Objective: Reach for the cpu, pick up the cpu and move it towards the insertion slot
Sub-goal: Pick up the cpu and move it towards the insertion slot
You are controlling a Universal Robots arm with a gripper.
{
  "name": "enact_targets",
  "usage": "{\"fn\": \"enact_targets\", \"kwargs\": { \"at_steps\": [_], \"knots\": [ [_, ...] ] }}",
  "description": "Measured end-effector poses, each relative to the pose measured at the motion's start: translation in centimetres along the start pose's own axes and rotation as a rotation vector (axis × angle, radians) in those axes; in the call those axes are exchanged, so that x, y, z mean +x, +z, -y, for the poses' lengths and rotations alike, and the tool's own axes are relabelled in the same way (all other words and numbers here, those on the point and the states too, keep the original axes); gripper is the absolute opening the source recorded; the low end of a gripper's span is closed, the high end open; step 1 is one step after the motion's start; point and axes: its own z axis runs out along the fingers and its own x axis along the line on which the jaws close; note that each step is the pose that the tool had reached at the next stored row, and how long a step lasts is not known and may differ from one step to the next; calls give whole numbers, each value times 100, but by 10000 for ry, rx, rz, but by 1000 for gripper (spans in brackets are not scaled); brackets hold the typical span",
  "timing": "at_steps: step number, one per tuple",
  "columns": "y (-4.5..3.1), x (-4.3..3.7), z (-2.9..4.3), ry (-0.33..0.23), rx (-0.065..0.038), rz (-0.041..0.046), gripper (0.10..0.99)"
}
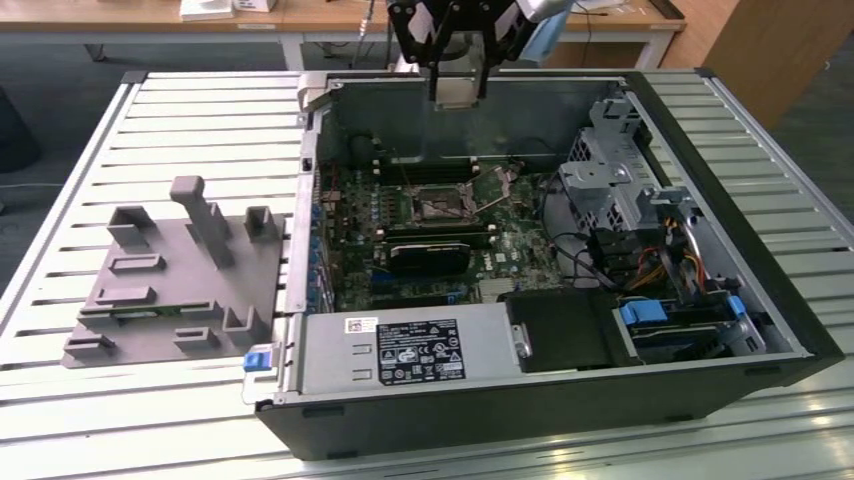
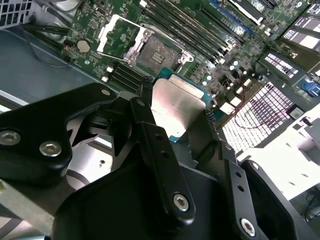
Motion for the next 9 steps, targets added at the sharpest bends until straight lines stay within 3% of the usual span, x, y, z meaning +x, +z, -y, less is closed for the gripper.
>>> {"fn": "enact_targets", "kwargs": {
  "at_steps": [9],
  "knots": [
    [2, -57, -18, 1, 0, 2, 529]
  ]
}}
